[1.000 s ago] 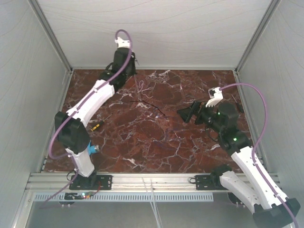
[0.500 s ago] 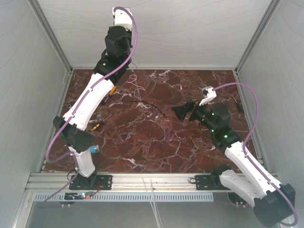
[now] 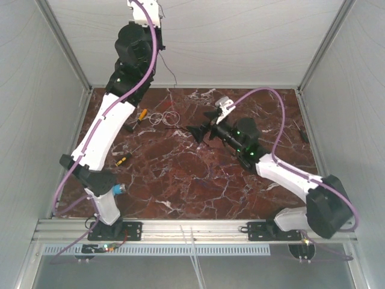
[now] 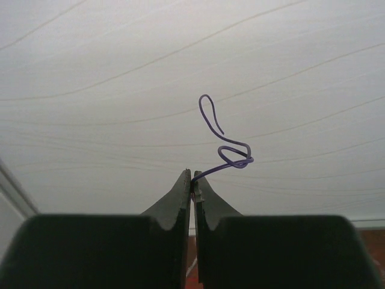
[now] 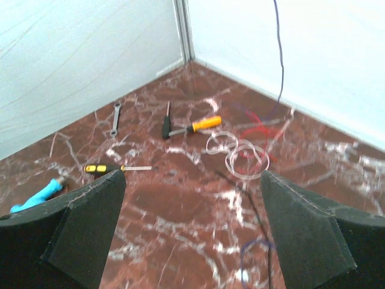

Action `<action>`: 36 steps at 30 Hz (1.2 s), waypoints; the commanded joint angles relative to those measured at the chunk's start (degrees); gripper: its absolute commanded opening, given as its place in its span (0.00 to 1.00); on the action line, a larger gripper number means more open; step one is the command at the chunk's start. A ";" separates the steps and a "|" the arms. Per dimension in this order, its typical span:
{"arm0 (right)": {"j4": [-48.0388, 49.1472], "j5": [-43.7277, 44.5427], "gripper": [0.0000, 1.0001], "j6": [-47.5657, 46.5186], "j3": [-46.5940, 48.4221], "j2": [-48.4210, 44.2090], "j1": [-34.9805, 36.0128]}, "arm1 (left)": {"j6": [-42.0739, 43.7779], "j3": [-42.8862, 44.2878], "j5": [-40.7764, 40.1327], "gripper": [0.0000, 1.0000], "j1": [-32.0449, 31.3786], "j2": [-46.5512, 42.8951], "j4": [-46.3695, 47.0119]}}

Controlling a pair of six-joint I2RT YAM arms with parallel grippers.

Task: Zip-tie the wires
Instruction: Pick up the cable at the center of the board.

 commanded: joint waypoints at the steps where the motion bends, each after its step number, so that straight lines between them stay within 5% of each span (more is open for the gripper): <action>1: 13.52 -1.03 0.93 -6.38 5.41 6.72 0.67 | -4.20 4.07 6.39 0.00 -0.17 -4.22 -0.13; 18: 28.59 3.57 0.93 -8.44 19.61 27.59 1.12 | -15.59 -4.27 18.72 0.00 -3.67 -18.08 -1.57; 20: 29.57 3.47 0.82 -8.29 19.28 28.08 1.63 | -16.72 -5.06 19.85 0.00 -3.77 -19.71 -1.73; 26: 40.04 1.32 0.00 -5.70 11.38 25.10 1.80 | -17.38 -8.09 19.63 0.00 -3.84 -22.89 -0.97; 36: 34.77 1.29 0.00 -4.06 1.17 13.79 3.43 | -18.74 -11.26 19.36 0.00 -3.83 -24.23 0.27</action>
